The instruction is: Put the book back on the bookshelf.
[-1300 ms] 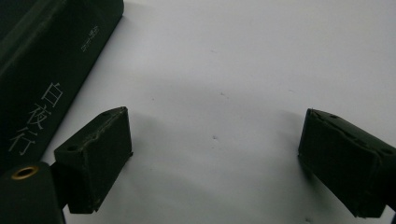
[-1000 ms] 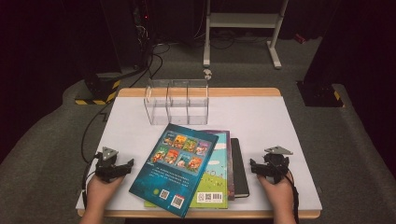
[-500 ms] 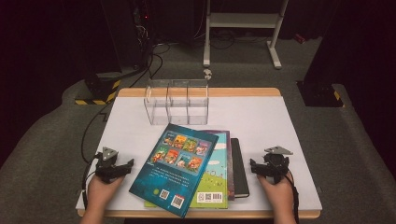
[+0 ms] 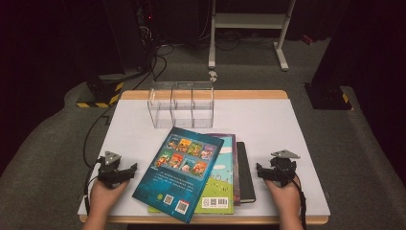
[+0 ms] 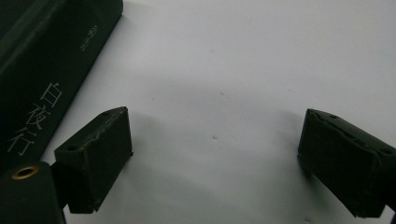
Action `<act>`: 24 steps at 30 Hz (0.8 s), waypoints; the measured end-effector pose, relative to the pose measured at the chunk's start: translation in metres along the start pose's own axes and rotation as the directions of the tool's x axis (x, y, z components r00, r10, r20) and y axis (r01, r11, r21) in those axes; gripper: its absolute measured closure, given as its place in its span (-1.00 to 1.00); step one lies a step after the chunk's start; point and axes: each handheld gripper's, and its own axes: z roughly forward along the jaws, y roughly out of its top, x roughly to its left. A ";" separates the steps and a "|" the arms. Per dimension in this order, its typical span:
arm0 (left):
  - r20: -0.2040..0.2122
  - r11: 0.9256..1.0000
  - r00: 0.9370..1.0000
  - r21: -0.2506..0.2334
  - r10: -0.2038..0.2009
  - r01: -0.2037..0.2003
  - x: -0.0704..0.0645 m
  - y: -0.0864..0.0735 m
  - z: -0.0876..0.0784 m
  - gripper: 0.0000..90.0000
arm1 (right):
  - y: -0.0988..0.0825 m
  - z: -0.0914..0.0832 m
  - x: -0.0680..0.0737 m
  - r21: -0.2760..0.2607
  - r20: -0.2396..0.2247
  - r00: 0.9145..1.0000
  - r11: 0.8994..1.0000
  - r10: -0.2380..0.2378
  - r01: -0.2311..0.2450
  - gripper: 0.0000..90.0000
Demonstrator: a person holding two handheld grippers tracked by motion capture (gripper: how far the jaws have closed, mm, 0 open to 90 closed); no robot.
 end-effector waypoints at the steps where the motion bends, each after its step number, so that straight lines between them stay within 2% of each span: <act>1: -0.001 1.000 1.000 0.000 0.001 -0.001 0.000 0.000 0.000 -0.45 | 0.000 0.000 0.000 0.001 0.000 1.000 1.000 0.000 0.000 -0.80; 8: -0.003 1.000 1.000 -0.008 -0.010 0.010 0.000 0.000 0.001 -0.46 | 0.001 -0.001 0.000 -0.003 0.005 1.000 1.000 -0.002 0.002 -0.75; 9: -0.024 1.000 1.000 -0.007 -0.007 0.007 0.000 0.000 0.001 -0.47 | 0.001 -0.002 0.000 -0.006 0.008 1.000 1.000 -0.005 0.005 -0.75; 10: -0.032 1.000 0.999 -0.009 -0.019 0.018 0.001 0.000 0.002 -0.59 | 0.002 -0.004 0.000 -0.023 0.010 1.000 1.000 -0.008 0.009 -0.75; 14: -0.031 1.000 0.999 -0.009 -0.021 0.021 0.001 0.000 0.002 -0.60 | 0.004 -0.011 -0.002 -0.061 -0.016 1.000 0.998 0.011 -0.012 -0.75; 22: -0.027 1.000 1.000 -0.008 -0.005 0.005 0.000 0.000 0.001 -0.56 | 0.009 -0.023 0.007 -0.123 -0.028 0.998 0.991 -0.064 0.060 -0.75; 24: -0.025 1.000 1.000 -0.013 -0.002 0.002 -0.001 -0.001 0.001 -0.55 | 0.010 -0.025 0.009 -0.133 -0.034 0.997 0.989 -0.065 0.060 -0.75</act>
